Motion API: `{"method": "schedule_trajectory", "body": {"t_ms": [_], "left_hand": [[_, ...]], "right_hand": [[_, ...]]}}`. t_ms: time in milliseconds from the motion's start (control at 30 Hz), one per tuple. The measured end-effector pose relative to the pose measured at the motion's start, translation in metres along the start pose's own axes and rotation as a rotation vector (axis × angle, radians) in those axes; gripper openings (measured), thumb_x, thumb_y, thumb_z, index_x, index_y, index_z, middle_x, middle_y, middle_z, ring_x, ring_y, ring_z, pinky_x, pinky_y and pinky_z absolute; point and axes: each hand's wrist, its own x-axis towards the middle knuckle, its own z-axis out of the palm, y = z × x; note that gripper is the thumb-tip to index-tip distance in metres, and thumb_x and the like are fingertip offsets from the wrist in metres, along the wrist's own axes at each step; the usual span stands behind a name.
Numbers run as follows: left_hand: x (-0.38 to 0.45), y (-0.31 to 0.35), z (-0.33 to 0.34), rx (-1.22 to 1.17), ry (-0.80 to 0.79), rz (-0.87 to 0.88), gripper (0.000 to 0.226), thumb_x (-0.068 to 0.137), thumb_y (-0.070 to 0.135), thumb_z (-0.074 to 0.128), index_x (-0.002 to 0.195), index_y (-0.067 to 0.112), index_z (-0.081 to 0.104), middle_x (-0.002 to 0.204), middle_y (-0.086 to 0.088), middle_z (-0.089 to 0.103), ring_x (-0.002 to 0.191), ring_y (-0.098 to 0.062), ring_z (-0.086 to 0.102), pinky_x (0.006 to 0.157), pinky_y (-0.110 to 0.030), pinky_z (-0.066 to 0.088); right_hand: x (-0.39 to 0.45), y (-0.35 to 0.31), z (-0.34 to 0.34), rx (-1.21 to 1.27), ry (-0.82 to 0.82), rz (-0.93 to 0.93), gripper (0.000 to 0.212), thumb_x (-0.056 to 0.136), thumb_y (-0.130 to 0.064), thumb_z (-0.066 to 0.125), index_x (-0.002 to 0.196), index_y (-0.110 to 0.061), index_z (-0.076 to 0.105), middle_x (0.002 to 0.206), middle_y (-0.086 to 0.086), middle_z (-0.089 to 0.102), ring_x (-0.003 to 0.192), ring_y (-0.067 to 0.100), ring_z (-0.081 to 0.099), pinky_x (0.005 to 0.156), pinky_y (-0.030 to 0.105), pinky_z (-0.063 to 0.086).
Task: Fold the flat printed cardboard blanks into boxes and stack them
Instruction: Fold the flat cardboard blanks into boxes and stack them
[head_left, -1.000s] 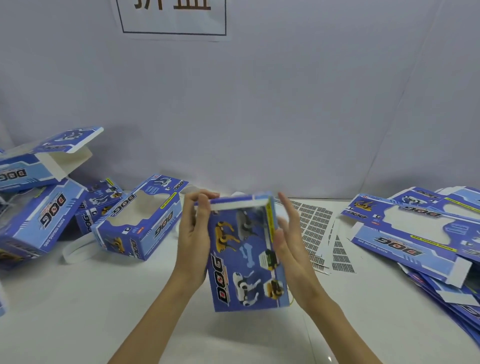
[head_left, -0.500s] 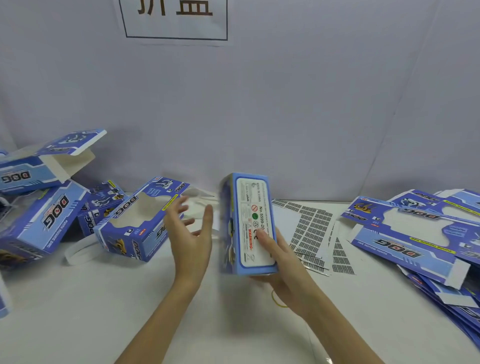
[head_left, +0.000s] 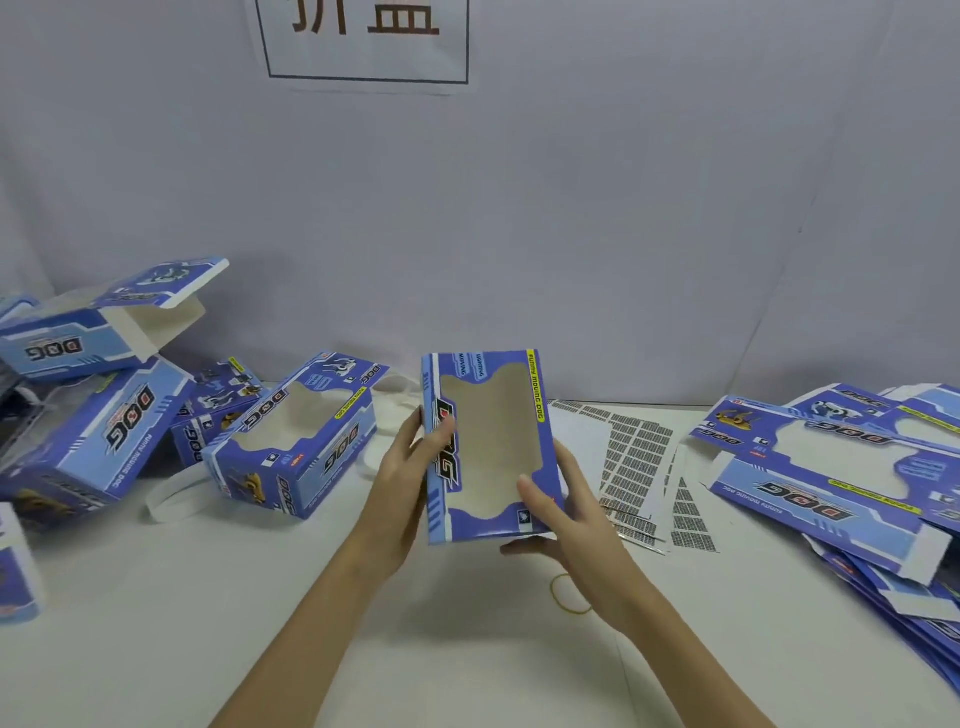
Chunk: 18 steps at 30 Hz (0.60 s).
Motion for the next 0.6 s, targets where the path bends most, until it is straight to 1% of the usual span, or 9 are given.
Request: {"method": "schedule_trajectory", "body": {"t_ms": [67, 100, 167, 233, 333, 400, 433, 533, 600], "left_hand": [[0.001, 0.001, -0.005, -0.082, 0.082, -0.021, 0.057, 0.09, 0.074, 0.054, 0.129, 0.036, 0.07, 0.122, -0.005, 0.075, 0.11, -0.029, 0.074, 0.091, -0.051, 0.061], [0.002, 0.002, -0.009, -0.106, 0.146, -0.016, 0.065, 0.09, 0.078, 0.047, 0.136, 0.035, 0.066, 0.124, -0.004, 0.075, 0.112, -0.028, 0.073, 0.098, -0.055, 0.057], [0.003, 0.004, -0.018, -0.084, 0.198, 0.0, 0.07, 0.097, 0.075, 0.033, 0.144, 0.03, 0.059, 0.123, -0.002, 0.075, 0.108, -0.023, 0.074, 0.096, -0.049, 0.055], [0.002, 0.007, -0.025, -0.055, 0.205, 0.001, 0.07, 0.101, 0.071, 0.025, 0.138, 0.027, 0.065, 0.123, -0.005, 0.075, 0.102, -0.021, 0.075, 0.089, -0.041, 0.055], [0.003, 0.017, -0.034, -0.102, 0.208, 0.02, 0.069, 0.102, 0.072, 0.028, 0.13, 0.025, 0.07, 0.125, -0.01, 0.072, 0.106, -0.023, 0.071, 0.095, -0.042, 0.052], [0.003, 0.025, -0.039, -0.134, 0.171, 0.076, 0.068, 0.1, 0.073, 0.034, 0.136, 0.026, 0.067, 0.133, -0.008, 0.07, 0.122, -0.027, 0.067, 0.104, -0.045, 0.05], [0.003, 0.029, -0.04, -0.13, 0.15, 0.106, 0.066, 0.1, 0.074, 0.037, 0.139, 0.028, 0.065, 0.135, -0.007, 0.07, 0.125, -0.028, 0.066, 0.106, -0.047, 0.049], [0.004, 0.032, -0.041, -0.094, 0.172, 0.148, 0.063, 0.098, 0.071, 0.043, 0.141, 0.028, 0.062, 0.132, -0.007, 0.071, 0.128, -0.033, 0.063, 0.103, -0.042, 0.051], [0.005, 0.03, -0.042, -0.092, 0.177, 0.177, 0.06, 0.101, 0.065, 0.041, 0.144, 0.028, 0.059, 0.133, -0.008, 0.07, 0.126, -0.032, 0.064, 0.096, -0.035, 0.054]], "right_hand": [[0.001, 0.003, 0.006, 0.04, 0.077, -0.018, 0.066, 0.091, -0.046, 0.073, 0.149, -0.048, 0.041, 0.125, -0.006, 0.075, 0.112, 0.029, 0.075, 0.079, 0.043, 0.066], [0.003, 0.004, 0.01, 0.053, 0.109, -0.035, 0.066, 0.089, -0.047, 0.073, 0.147, -0.049, 0.041, 0.123, -0.006, 0.076, 0.111, 0.028, 0.075, 0.077, 0.04, 0.066], [0.007, 0.004, 0.016, 0.061, 0.13, -0.063, 0.067, 0.088, -0.049, 0.075, 0.146, -0.052, 0.042, 0.125, -0.005, 0.075, 0.111, 0.029, 0.075, 0.078, 0.039, 0.065], [0.012, 0.002, 0.02, 0.059, 0.115, -0.079, 0.066, 0.087, -0.052, 0.076, 0.145, -0.055, 0.044, 0.131, -0.006, 0.072, 0.115, 0.029, 0.074, 0.083, 0.042, 0.064], [0.015, -0.001, 0.018, 0.025, 0.011, -0.064, 0.058, 0.095, -0.042, 0.07, 0.149, -0.048, 0.049, 0.139, -0.003, 0.068, 0.117, 0.025, 0.072, 0.088, 0.041, 0.062], [0.012, 0.0, 0.012, -0.038, -0.063, -0.039, 0.056, 0.092, -0.048, 0.071, 0.145, -0.05, 0.055, 0.14, -0.005, 0.068, 0.121, 0.022, 0.07, 0.095, 0.041, 0.061], [0.01, 0.001, 0.008, -0.063, -0.076, -0.029, 0.057, 0.088, -0.053, 0.072, 0.142, -0.052, 0.057, 0.14, -0.007, 0.068, 0.125, 0.021, 0.068, 0.102, 0.045, 0.058], [0.004, 0.004, -0.005, -0.092, -0.083, -0.011, 0.062, 0.084, -0.057, 0.073, 0.144, -0.047, 0.058, 0.141, -0.004, 0.068, 0.131, 0.026, 0.064, 0.114, 0.058, 0.047], [0.003, 0.005, -0.009, -0.088, -0.079, -0.037, 0.057, 0.089, -0.052, 0.072, 0.143, -0.042, 0.06, 0.14, -0.002, 0.069, 0.13, 0.025, 0.065, 0.11, 0.053, 0.049]]}}
